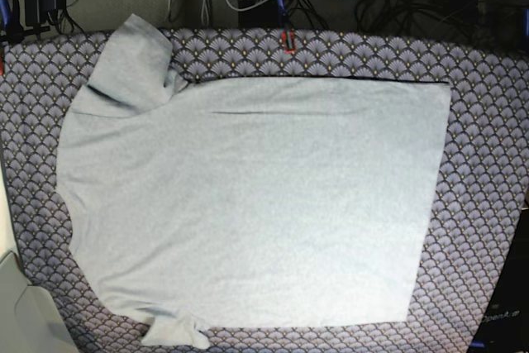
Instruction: Fold the T-shirt properly
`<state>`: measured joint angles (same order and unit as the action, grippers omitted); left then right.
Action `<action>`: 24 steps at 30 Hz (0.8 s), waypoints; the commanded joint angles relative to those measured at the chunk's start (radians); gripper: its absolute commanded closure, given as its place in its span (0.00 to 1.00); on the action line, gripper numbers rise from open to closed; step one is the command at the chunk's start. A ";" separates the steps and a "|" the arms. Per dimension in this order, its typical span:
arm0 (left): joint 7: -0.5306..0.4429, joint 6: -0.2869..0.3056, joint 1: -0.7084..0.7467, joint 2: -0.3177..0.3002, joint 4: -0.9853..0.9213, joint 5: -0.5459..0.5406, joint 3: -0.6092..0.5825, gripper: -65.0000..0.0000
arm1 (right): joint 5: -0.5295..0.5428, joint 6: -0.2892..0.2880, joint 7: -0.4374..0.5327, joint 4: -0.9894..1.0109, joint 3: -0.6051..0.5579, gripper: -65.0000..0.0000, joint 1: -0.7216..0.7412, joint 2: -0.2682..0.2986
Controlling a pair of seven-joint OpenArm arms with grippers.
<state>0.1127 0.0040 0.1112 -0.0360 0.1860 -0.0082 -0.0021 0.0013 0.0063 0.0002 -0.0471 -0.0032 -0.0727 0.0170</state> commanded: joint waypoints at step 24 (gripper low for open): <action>-0.003 -0.002 0.006 -0.014 0.007 0.003 0.000 1.00 | 0.003 -0.010 0.005 -0.001 -0.004 1.00 -0.006 0.005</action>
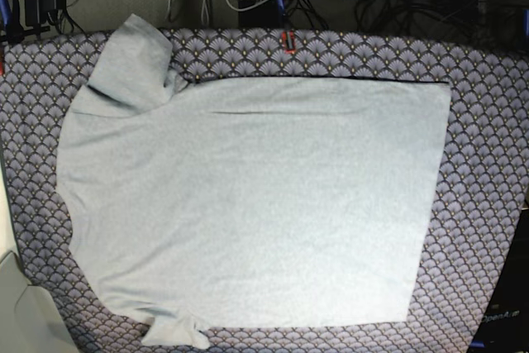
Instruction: Fold the T-shirt properly
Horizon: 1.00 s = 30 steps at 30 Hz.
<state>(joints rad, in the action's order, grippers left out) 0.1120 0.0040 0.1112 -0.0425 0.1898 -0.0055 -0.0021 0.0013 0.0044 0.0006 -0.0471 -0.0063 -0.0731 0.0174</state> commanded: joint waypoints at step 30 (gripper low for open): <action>0.001 -0.002 0.499 -0.083 0.819 -0.003 0.040 1.00 | 0.004 -0.008 0.025 -1.002 0.010 1.00 -0.606 0.059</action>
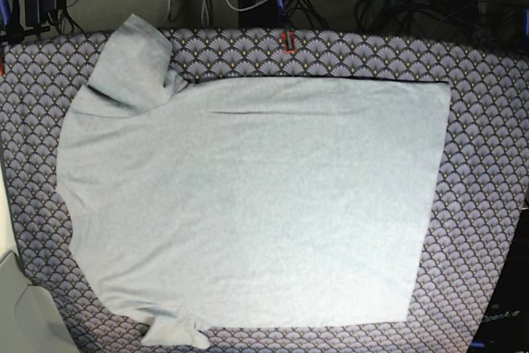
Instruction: Fold the T-shirt properly
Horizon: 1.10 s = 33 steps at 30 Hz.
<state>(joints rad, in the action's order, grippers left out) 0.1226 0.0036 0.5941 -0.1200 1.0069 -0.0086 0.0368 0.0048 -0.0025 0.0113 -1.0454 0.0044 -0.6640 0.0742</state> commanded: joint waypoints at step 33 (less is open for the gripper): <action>0.183 0.005 0.433 0.001 1.018 0.000 0.185 0.71 | 0.306 -0.004 -0.224 -0.971 0.102 0.61 -0.185 0.158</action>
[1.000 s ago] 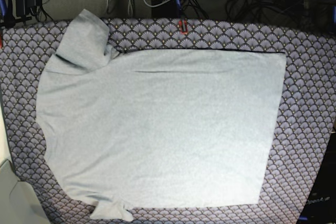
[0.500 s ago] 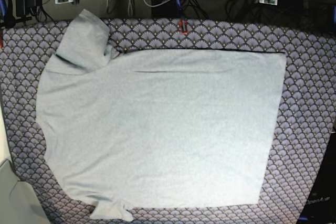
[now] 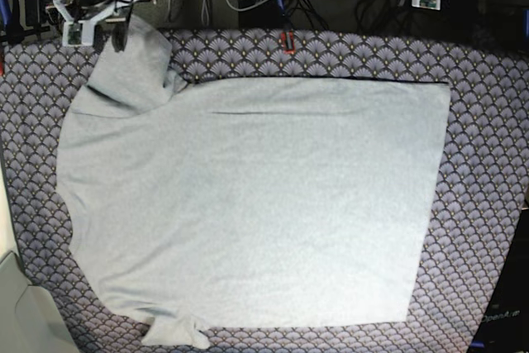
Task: Fold the T-shirt properly
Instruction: 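Move both grippers down to the shirt's collar-side edge and grasp it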
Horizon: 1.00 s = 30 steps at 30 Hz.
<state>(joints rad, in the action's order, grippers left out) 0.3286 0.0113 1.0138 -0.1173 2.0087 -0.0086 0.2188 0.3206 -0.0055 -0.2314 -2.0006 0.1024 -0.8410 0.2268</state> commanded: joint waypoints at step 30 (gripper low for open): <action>0.205 0.002 -0.178 -0.037 0.014 -0.368 0.373 0.67 | 0.648 -0.110 -0.087 0.274 0.092 0.57 0.154 0.199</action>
<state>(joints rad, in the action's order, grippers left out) 0.5449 0.0158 0.8188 -0.1463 2.0075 -0.3790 0.5869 0.9592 -0.1078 -0.3344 -1.7168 0.1841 -0.6796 0.4129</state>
